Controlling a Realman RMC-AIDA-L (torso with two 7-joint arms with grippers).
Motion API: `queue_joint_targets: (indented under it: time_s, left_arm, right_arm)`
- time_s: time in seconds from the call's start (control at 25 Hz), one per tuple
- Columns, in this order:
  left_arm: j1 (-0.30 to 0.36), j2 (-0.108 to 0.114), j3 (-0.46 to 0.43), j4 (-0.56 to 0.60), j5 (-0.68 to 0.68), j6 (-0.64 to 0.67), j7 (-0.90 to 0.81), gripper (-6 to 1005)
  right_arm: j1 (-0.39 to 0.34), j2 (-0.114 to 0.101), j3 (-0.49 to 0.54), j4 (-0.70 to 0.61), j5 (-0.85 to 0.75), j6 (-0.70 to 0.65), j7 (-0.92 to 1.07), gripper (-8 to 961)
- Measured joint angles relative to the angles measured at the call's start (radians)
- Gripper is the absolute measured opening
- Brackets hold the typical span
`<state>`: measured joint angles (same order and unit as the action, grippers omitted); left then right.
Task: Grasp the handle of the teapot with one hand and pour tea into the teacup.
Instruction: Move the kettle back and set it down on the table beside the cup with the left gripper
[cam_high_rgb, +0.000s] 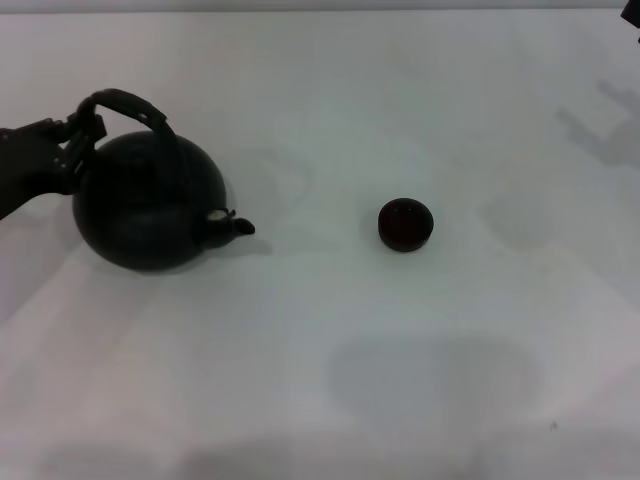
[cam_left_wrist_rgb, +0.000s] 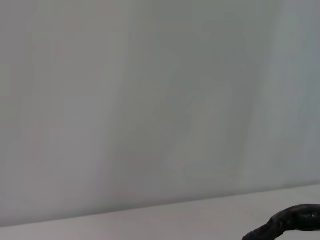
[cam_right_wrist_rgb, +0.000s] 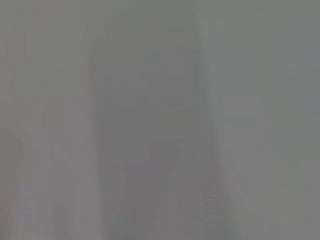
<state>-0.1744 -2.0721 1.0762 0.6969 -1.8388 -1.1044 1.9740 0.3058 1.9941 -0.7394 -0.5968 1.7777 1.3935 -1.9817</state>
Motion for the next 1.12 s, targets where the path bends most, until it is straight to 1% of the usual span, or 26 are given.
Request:
queue_joint_targets:
  time_s: [0.2, 0.64, 0.72, 0.96, 1.12]
  left_arm:
    - [-0.011, 0.0, 0.0, -0.003, 0.027, 0.003, 0.0, 129]
    - [-0.012, -0.002, 0.001, -0.002, 0.029, 0.011, 0.007, 125]
    - [-0.011, -0.003, 0.0, -0.002, 0.024, 0.012, 0.018, 253]
    - [-0.01, -0.006, -0.001, -0.004, 0.007, 0.009, 0.057, 458]
    - [-0.005, -0.007, 0.004, -0.004, -0.004, -0.005, 0.079, 641]
  right_arm:
    - [0.0, 0.0, 0.001, -0.001, 0.0, 0.01, 0.0, 860]
    - [0.003, -0.002, 0.006, -0.005, 0.0, 0.004, 0.0, 860]
    - [0.004, -0.004, 0.006, -0.005, 0.0, 0.002, 0.0, 860]
    - [0.007, -0.004, 0.008, -0.006, 0.0, -0.008, -0.003, 860]
    - [0.008, -0.007, 0.009, -0.01, 0.0, -0.013, -0.005, 860]
